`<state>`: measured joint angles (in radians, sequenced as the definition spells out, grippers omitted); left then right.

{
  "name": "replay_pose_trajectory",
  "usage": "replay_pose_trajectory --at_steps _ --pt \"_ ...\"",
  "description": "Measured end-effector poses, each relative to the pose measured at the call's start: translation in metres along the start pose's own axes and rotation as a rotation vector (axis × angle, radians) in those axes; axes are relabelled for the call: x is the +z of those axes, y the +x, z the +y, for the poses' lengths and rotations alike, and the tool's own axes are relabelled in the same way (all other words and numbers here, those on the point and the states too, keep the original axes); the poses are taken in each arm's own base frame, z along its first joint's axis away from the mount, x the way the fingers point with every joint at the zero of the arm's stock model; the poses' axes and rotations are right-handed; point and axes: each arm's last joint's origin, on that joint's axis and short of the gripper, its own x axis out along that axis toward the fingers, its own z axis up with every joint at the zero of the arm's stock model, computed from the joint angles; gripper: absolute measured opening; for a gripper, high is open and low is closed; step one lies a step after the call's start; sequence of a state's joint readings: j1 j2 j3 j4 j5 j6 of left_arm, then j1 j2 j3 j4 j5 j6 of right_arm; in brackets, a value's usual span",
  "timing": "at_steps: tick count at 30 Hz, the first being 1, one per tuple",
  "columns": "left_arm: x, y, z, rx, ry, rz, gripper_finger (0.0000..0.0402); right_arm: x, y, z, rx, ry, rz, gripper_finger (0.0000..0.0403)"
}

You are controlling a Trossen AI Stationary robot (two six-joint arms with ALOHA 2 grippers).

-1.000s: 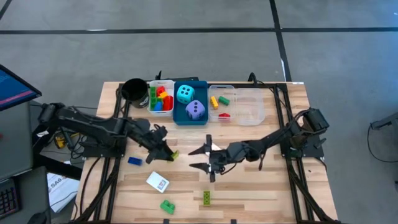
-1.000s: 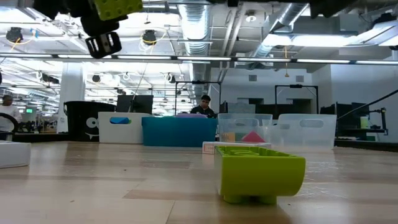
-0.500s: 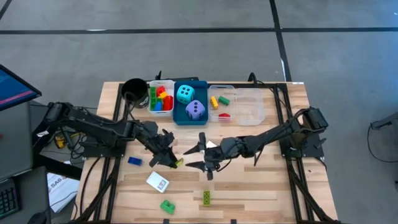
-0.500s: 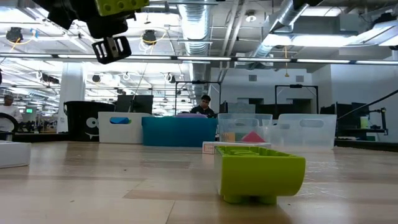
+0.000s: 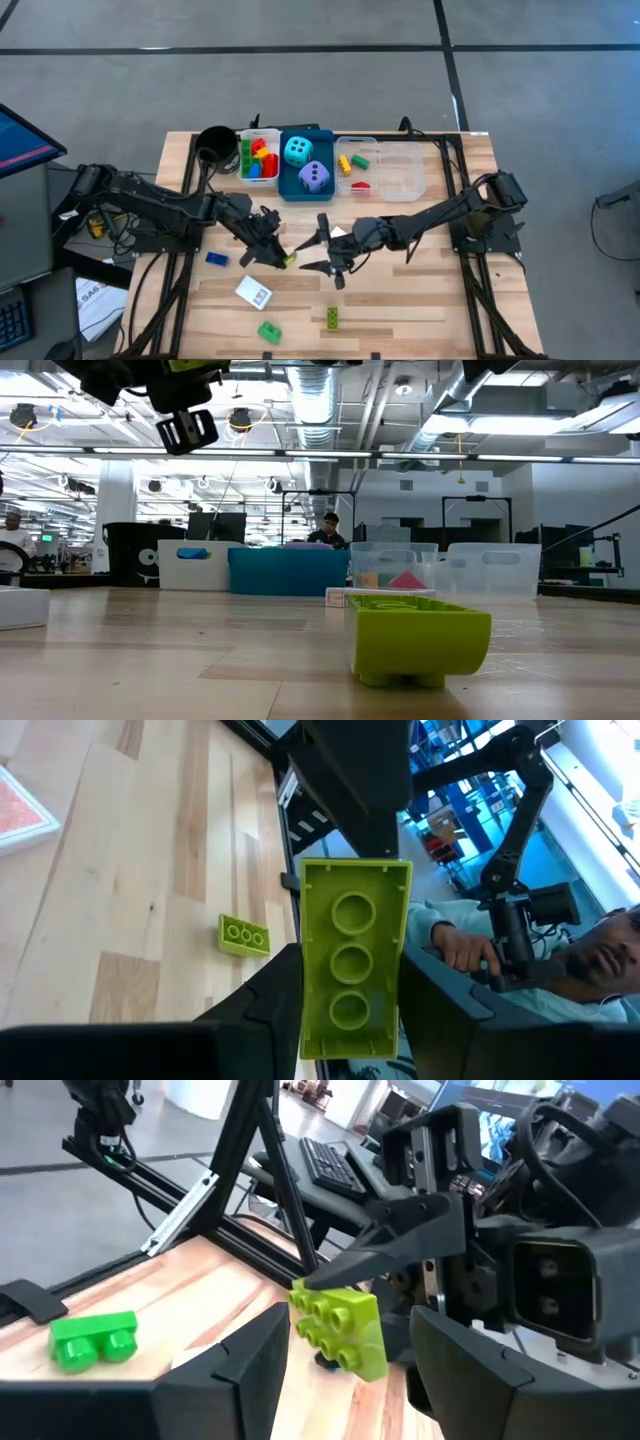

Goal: Pick & Place Toys
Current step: Put the left green game piece into the left transparent bin

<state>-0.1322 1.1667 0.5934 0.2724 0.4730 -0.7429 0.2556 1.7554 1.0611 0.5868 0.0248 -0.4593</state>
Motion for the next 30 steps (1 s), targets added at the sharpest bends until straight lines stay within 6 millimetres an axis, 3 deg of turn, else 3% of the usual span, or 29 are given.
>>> replay_pose_trajectory --at_steps 19,30 --pt "0.011 0.012 0.015 -0.059 0.027 -0.053 0.0124 -0.003 0.0 -0.002 0.001 0.026 0.018 0.0202" --pt "0.016 0.008 0.016 -0.062 0.036 -0.076 0.0124 -0.005 0.0 -0.002 0.006 0.025 0.037 0.0147"
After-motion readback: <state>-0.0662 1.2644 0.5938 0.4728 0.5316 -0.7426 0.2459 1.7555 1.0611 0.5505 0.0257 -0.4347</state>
